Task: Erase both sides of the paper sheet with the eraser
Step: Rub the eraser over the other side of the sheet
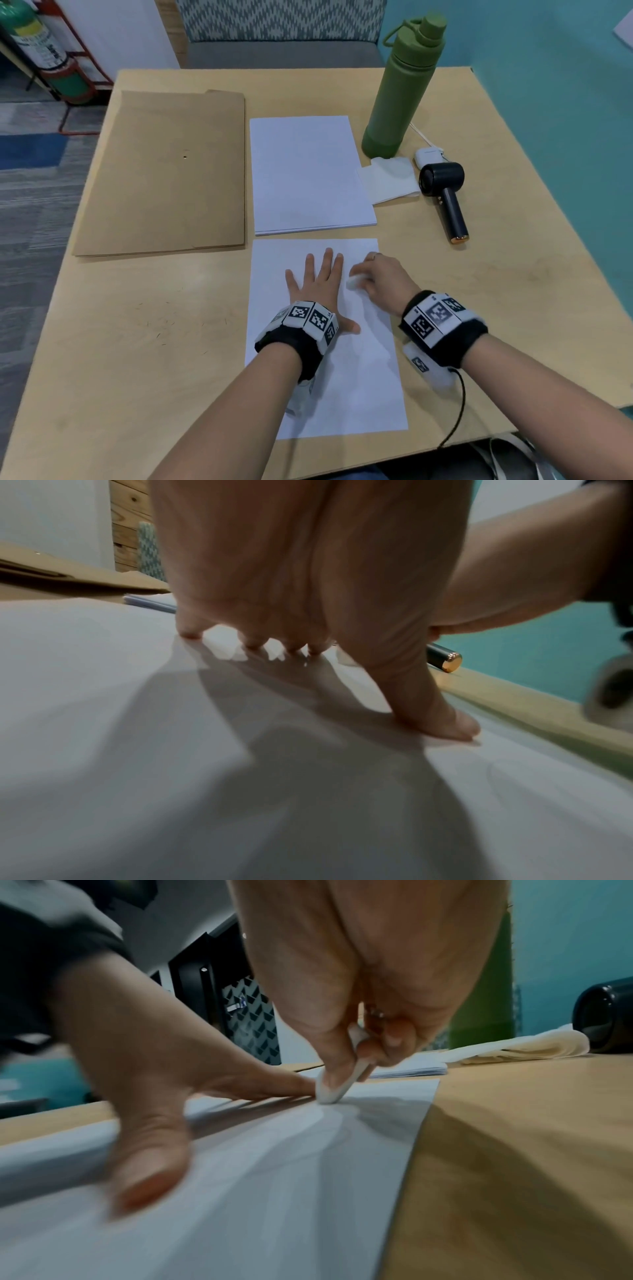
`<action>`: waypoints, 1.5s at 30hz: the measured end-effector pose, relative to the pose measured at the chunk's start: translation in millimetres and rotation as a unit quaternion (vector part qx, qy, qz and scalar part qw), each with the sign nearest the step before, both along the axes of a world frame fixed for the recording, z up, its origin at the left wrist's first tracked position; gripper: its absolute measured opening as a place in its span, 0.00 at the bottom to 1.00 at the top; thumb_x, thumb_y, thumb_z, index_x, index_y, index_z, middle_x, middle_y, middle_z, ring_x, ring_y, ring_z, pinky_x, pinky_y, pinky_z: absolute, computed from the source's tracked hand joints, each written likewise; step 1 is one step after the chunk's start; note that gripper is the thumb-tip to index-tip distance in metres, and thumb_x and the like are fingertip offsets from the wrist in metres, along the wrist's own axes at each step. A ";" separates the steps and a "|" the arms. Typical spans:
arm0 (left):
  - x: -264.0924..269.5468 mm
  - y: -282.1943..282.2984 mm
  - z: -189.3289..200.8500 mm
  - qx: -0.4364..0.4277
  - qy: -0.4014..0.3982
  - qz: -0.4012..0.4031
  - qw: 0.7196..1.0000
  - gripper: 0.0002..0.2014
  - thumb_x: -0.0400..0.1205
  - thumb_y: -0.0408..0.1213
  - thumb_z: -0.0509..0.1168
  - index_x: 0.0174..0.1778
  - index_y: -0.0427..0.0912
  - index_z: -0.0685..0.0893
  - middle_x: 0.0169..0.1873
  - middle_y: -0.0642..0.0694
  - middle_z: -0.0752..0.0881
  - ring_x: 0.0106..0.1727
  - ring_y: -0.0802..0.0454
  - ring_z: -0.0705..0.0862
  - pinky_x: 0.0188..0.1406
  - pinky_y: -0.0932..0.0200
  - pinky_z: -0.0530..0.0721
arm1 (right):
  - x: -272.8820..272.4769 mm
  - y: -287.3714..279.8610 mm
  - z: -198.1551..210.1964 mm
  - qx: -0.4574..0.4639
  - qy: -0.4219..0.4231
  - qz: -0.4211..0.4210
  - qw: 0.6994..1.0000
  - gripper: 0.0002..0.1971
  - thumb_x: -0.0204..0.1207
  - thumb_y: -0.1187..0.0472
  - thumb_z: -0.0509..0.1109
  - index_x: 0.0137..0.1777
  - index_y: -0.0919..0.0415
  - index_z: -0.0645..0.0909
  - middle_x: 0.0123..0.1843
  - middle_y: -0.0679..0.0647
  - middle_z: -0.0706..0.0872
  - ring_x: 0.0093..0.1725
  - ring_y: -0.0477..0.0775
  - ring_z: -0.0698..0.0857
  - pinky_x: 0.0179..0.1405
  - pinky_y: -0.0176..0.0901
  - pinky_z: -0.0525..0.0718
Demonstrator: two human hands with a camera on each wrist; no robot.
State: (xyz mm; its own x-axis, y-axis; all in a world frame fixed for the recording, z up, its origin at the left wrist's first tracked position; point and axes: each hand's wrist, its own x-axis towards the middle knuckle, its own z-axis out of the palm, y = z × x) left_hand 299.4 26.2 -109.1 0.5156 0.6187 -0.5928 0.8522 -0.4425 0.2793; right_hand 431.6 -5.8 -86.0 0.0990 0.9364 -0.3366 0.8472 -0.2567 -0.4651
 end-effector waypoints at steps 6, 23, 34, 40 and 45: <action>0.1 0.6 1.6 0.000 0.001 0.000 1.000 0.63 0.68 0.61 0.73 0.80 0.50 0.28 0.80 0.54 0.27 0.81 0.43 0.29 0.75 0.30 0.35 | -6.2 -7.9 -2.3 0.020 0.021 -0.035 0.999 0.13 0.76 0.70 0.62 0.57 0.65 0.83 0.53 0.66 0.81 0.54 0.64 0.81 0.50 0.40 0.71; -12.4 -19.7 1.2 0.029 -0.061 -0.016 0.998 0.57 0.71 0.59 0.72 0.83 0.43 0.40 0.83 0.51 0.37 0.83 0.47 0.37 0.79 0.39 0.38 | -0.1 -8.2 -5.4 0.054 0.093 -0.151 0.983 0.11 0.74 0.65 0.68 0.56 0.65 0.84 0.55 0.62 0.85 0.57 0.58 0.81 0.45 0.28 0.67; -12.6 -22.9 -2.6 0.026 -0.044 -0.026 0.998 0.60 0.71 0.62 0.70 0.82 0.44 0.33 0.81 0.51 0.31 0.82 0.47 0.32 0.78 0.39 0.33 | -5.8 -12.9 -3.5 0.057 0.051 -0.097 0.992 0.10 0.73 0.67 0.69 0.54 0.65 0.85 0.51 0.63 0.85 0.54 0.60 0.83 0.42 0.25 0.63; -13.2 -23.3 -2.9 0.029 -0.053 -0.025 0.998 0.60 0.71 0.63 0.69 0.81 0.44 0.32 0.81 0.52 0.30 0.82 0.48 0.32 0.78 0.40 0.33 | -24.3 -62.1 -2.2 -0.004 0.085 -0.056 0.995 0.11 0.72 0.68 0.69 0.53 0.64 0.86 0.47 0.59 0.84 0.50 0.56 0.82 0.40 0.26 0.67; -12.9 -22.5 -2.4 0.030 -0.047 -0.026 0.998 0.59 0.72 0.62 0.69 0.82 0.44 0.33 0.81 0.51 0.31 0.82 0.47 0.32 0.78 0.39 0.34 | -13.4 -22.3 -2.8 0.030 0.056 -0.106 0.992 0.12 0.73 0.65 0.69 0.55 0.63 0.85 0.53 0.62 0.86 0.56 0.59 0.83 0.46 0.29 0.66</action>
State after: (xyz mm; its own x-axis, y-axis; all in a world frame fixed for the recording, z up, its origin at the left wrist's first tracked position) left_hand 286.5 3.7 -111.6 0.5991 0.6226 -0.5034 0.7991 -0.5036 0.3283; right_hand 418.2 -28.1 -88.7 0.2599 0.9174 -0.3013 0.7192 -0.3921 -0.5736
